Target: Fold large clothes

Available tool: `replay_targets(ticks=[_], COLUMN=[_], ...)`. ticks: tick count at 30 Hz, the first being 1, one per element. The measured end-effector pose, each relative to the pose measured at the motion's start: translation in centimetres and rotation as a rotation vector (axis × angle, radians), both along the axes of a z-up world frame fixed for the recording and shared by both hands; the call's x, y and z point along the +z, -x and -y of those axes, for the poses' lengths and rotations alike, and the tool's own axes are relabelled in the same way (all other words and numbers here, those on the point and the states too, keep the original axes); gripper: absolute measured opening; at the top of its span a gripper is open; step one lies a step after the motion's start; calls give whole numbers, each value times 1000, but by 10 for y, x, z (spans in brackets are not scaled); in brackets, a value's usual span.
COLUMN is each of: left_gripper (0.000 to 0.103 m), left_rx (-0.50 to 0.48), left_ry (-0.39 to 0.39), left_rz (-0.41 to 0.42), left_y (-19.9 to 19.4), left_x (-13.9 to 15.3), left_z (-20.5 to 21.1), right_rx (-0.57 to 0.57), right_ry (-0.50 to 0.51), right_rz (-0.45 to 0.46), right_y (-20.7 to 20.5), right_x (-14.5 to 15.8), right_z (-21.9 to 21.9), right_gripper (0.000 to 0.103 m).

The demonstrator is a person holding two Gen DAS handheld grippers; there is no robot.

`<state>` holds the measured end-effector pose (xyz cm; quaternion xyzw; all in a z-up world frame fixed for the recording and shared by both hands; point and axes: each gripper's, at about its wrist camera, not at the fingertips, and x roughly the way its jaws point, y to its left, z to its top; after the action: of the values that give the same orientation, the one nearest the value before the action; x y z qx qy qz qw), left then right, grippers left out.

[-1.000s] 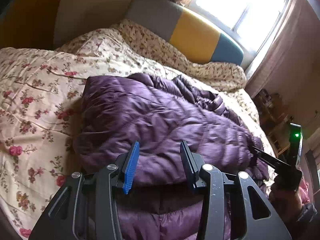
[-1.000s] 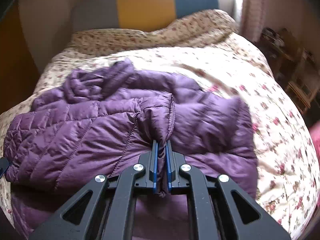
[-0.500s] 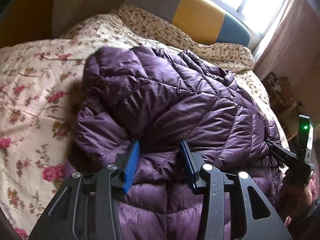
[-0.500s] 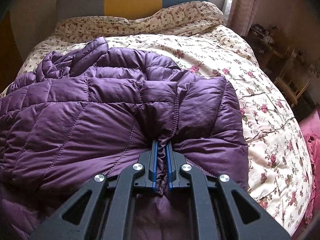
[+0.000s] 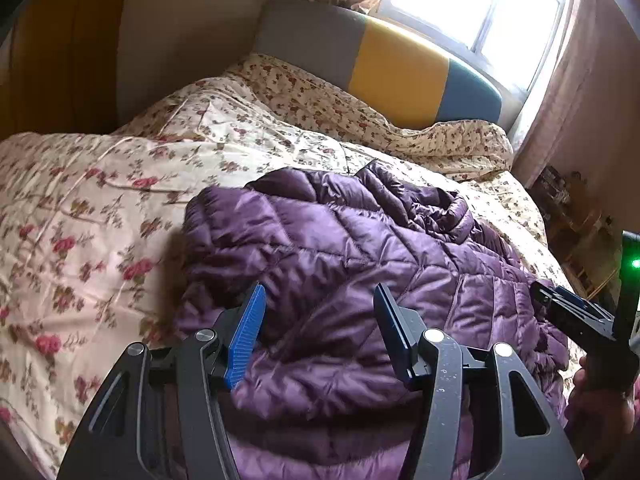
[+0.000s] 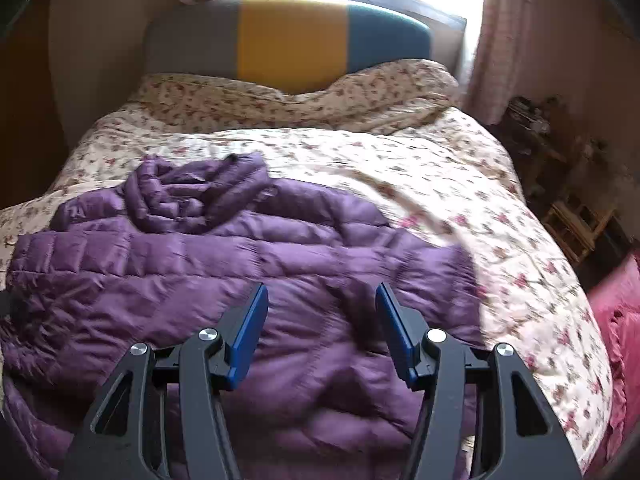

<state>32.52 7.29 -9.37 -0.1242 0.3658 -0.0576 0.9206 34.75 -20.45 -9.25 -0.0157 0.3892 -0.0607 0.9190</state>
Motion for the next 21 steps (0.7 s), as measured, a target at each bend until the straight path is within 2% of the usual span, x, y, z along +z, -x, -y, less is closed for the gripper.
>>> replay_targets(ticks=[6, 10, 15, 21], left_gripper=[56, 56, 56, 56], left_rx=[-13, -30, -32, -27], left_ry=[-46, -99, -102, -86], left_rz=[-14, -45, -61, -75], left_y=[-21, -32, -34, -37], left_x=[-11, -31, -50, -60], left_z=[10, 14, 14, 13], right_rx=[12, 33, 46, 50], right_ry=[19, 31, 46, 15], right_rz=[-65, -76, -68, -55], right_y=[-20, -24, -26, -26], right_x=[-29, -48, -66, -73], right_z=[-3, 0, -2, 1], right_gripper=[57, 59, 59, 61])
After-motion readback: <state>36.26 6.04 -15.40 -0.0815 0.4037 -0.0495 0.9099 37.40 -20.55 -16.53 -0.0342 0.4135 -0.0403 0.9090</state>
